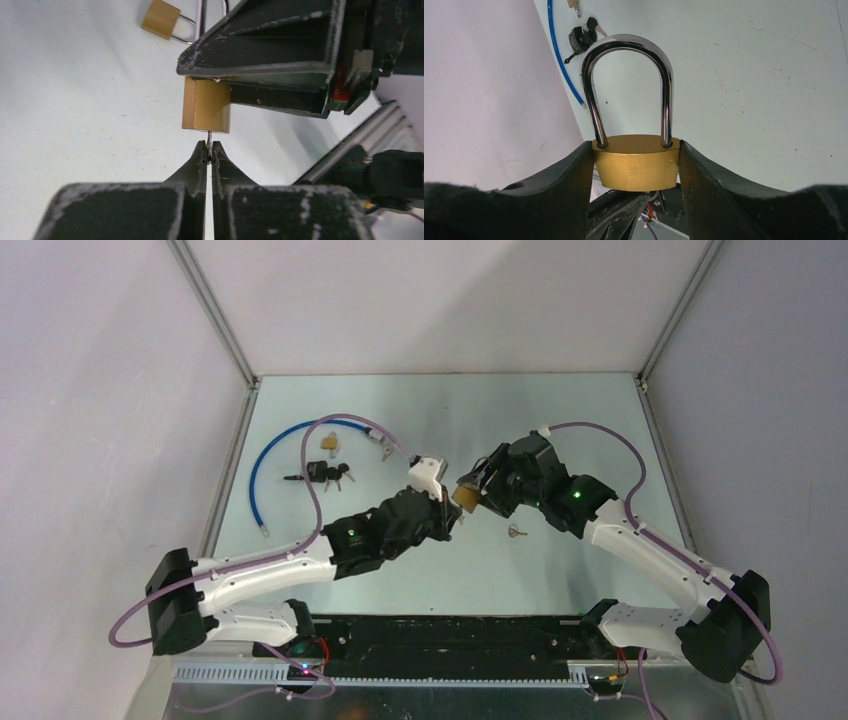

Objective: Unlock with the key

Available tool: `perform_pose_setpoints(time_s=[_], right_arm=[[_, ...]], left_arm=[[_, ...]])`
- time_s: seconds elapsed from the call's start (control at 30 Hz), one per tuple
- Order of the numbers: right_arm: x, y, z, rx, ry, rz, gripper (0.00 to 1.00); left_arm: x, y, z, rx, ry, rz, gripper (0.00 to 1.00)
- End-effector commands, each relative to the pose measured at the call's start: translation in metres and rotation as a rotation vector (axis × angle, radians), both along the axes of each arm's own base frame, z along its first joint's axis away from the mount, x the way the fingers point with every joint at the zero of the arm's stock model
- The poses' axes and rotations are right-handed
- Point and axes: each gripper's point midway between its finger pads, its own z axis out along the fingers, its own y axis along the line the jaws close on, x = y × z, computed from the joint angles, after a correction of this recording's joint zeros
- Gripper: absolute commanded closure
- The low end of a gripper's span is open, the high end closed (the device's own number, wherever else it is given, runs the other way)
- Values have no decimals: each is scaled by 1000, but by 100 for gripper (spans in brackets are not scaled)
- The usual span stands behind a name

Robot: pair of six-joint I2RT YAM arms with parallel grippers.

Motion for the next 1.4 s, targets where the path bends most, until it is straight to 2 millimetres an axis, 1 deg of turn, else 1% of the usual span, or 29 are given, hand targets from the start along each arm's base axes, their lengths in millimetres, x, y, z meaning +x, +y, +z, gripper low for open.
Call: perform_pose_setpoints(time_s=[0.0,0.1,0.2,0.23,0.27,0.33,0.4,0.47,0.5,0.53,0.57,0.6,0.63,0.7,0.8,0.83,0.87,0.93,0.97,1.0,1.1,1.13,1.17,1.2,1.23,1.27,1.3,1.33,1.37], right_arm=[[-1,21,38,138,-59,53,100],[-2,22,36,139,-50,58,100],[-3,21,35,136,-43,60,100],[-3,21,35,135,-42,60,100],[-3,21,34,132,-40,61,100],[-3,19,31,122,-30,60,100],[-3,18,29,121,-22,64,100],[-1,16,28,113,-24,64,100],[0,14,27,110,-25,62,100],[1,14,27,104,-30,66,100],[2,12,27,100,-33,62,100],[3,11,26,92,-39,66,100],[4,9,25,85,-42,64,100],[7,8,23,64,-59,75,100],[10,6,16,4,-105,122,100],[12,8,14,-19,-133,152,100],[11,8,11,-46,-154,181,100],[10,12,6,-91,-197,248,100],[11,13,5,-108,-217,268,100],[9,14,3,-144,-254,314,100],[5,21,6,-225,-400,463,100],[-3,27,8,-225,-433,525,100],[-5,29,10,-260,-498,584,100],[-13,33,11,-273,-530,632,100],[-16,33,13,-309,-587,676,100],[-25,37,17,-322,-622,714,100],[-26,36,17,-357,-662,742,100],[-34,39,19,-365,-688,774,100],[-37,41,19,-382,-717,808,100]], left_arm=[[11,8,21,204,-236,84,100],[12,11,23,317,-328,113,100],[11,15,25,498,-453,138,100],[7,13,25,530,-478,129,100],[10,17,26,589,-510,155,100],[9,20,26,643,-546,150,98],[6,21,25,666,-567,131,91],[3,23,26,653,-569,115,81],[1,24,29,625,-565,106,71],[-1,25,31,604,-560,102,65],[-4,27,37,555,-551,92,52],[-6,28,40,528,-546,85,46],[-11,31,47,469,-535,73,36],[-18,34,61,371,-520,52,25],[-28,39,82,220,-495,12,21],[-31,43,92,134,-471,-8,20],[-31,45,98,88,-456,-14,19],[-25,60,116,-50,-416,-10,17],[-24,63,116,-92,-388,-3,16],[-18,71,120,-123,-381,8,14],[-6,81,124,-204,-319,44,12],[0,85,126,-235,-293,54,11],[3,86,125,-244,-277,57,11],[9,89,125,-264,-249,63,11],[12,90,124,-267,-233,65,10],[18,90,124,-275,-210,66,9],[16,86,121,-275,-189,34,8],[22,85,121,-273,-170,39,8],[23,80,116,-266,-150,17,7]])
